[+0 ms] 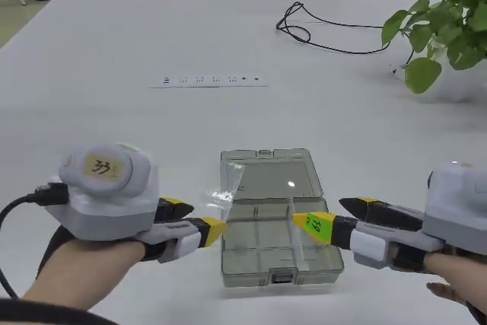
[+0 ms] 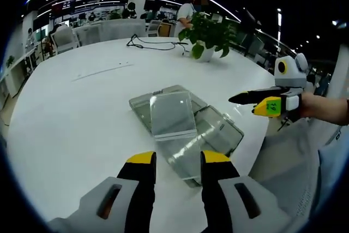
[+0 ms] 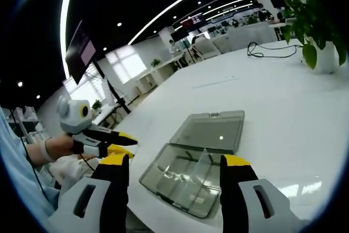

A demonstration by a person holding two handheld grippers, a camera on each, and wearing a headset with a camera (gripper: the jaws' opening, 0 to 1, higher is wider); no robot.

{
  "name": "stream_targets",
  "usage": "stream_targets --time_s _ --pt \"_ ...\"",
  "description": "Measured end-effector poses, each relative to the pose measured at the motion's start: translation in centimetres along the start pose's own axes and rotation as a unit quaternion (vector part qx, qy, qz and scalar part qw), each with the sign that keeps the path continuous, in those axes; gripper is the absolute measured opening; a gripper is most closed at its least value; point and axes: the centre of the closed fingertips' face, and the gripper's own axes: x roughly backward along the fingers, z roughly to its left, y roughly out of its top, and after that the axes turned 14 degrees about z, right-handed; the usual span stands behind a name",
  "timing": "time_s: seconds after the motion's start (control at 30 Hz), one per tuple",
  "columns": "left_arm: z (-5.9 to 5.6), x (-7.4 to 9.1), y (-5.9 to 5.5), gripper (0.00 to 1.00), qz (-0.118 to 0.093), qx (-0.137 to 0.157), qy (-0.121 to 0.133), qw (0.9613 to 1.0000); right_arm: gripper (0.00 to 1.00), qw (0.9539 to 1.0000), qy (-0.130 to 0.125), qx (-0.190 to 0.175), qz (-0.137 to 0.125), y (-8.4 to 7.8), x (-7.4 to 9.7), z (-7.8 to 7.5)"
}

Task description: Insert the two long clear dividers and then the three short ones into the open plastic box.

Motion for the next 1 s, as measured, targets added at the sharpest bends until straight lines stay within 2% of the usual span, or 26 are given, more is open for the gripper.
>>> stream_targets --time_s 0.07,0.17,0.23,0.43,0.53,0.57,0.73,0.8,0.87,1.0 --pt "-0.4 -0.1 0.1 0.3 -0.001 0.0 -0.004 1.0 0.64 0.9998 0.012 -0.016 -0.005 0.3 -0.2 0.4" --pt "-1.0 -0.3 0.4 0.3 -0.007 0.002 -0.009 0.9999 0.62 0.9977 0.031 -0.06 0.007 0.3 -0.6 0.8" --pt "-1.4 -0.4 0.5 0.3 -0.01 0.003 -0.013 0.9999 0.58 0.9971 0.04 -0.065 -0.001 0.6 -0.8 1.0" --pt "-2.7 -0.9 0.9 0.3 -0.016 0.006 -0.022 0.9996 0.48 0.9936 0.057 -0.098 0.004 0.8 -1.9 2.0" --pt "-3.2 -1.0 1.1 0.3 -0.019 0.006 -0.027 0.9995 0.41 0.9929 0.062 -0.101 0.007 0.9 -2.4 2.7" --pt "-3.5 -1.1 1.2 0.3 -0.02 0.005 -0.028 0.9994 0.39 0.9921 0.067 -0.106 0.008 1.0 -2.5 2.5" --pt "-3.8 -1.1 1.5 0.3 -0.024 0.005 -0.03 0.9992 0.28 0.9881 0.08 -0.13 0.019 0.9 -3.1 3.2" --pt "-3.8 -1.1 1.6 0.3 -0.027 0.007 -0.031 0.9991 0.25 0.9874 0.081 -0.134 0.022 0.8 -3.1 2.6" --pt "-3.8 -1.0 1.7 0.3 -0.029 0.009 -0.031 0.9991 0.2 0.9853 0.089 -0.144 0.021 0.8 -3.2 3.1" --pt "-4.0 -1.1 1.6 0.3 -0.028 0.007 -0.033 0.999 0.16 0.9839 0.091 -0.152 0.021 0.8 -3.4 3.4"
